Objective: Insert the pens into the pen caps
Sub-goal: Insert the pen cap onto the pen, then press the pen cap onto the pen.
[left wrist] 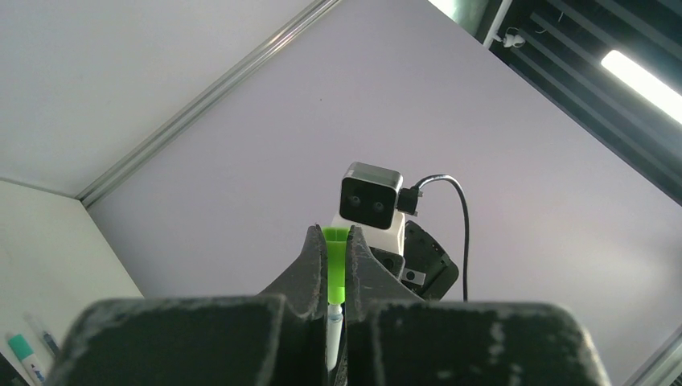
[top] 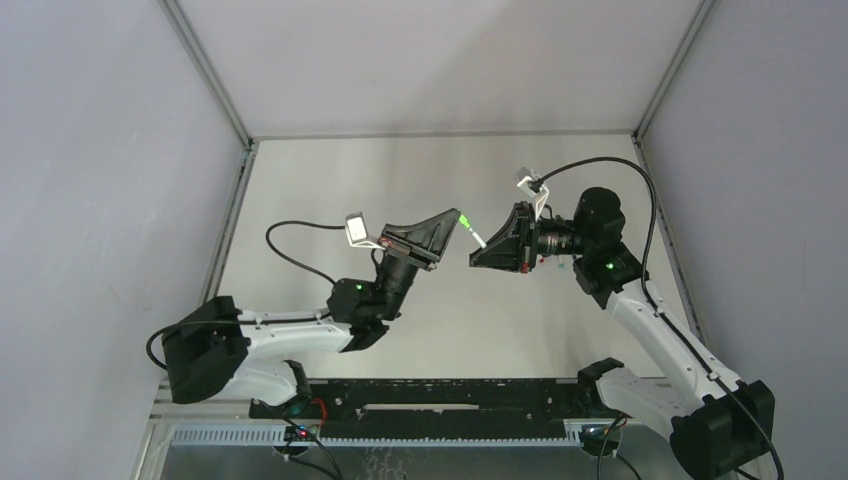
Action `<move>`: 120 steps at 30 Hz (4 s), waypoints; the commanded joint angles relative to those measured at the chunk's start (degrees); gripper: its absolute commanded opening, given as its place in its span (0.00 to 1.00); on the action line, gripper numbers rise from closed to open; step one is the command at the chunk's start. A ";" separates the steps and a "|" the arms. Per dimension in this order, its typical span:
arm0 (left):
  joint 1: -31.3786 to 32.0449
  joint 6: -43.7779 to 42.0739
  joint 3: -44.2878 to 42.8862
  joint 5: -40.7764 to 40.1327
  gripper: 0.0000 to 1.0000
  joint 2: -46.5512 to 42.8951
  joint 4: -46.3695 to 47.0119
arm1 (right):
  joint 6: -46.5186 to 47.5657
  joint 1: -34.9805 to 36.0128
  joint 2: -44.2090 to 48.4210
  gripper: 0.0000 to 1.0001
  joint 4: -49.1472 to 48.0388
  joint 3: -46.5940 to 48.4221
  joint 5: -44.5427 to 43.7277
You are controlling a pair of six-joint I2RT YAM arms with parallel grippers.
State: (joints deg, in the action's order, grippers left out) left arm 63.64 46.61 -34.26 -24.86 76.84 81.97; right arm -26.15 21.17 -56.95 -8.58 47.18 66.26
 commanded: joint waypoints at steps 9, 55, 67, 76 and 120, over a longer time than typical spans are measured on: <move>0.35 1.35 1.04 0.04 0.00 -0.41 1.54 | -0.57 -0.43 1.12 0.00 -1.44 0.28 -0.06; 0.87 7.09 1.48 11.81 0.00 1.09 -9.04 | 6.38 -0.86 0.89 0.00 4.86 1.28 -3.62; 6.57 6.60 1.96 12.89 0.00 3.07 -18.18 | 9.12 -2.17 1.06 0.00 6.19 1.78 -8.06; 14.14 5.82 0.92 2.14 0.00 11.99 -6.58 | 9.57 -1.19 0.45 0.00 3.92 2.03 -14.55; 9.10 -12.95 21.77 -4.81 0.79 -20.20 -29.94 | 39.75 -7.02 -18.96 0.00 27.98 5.02 -34.93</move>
State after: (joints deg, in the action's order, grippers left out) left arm 73.91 35.68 -15.64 -28.23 58.67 54.78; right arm 11.84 14.55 -70.24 16.84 48.90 44.03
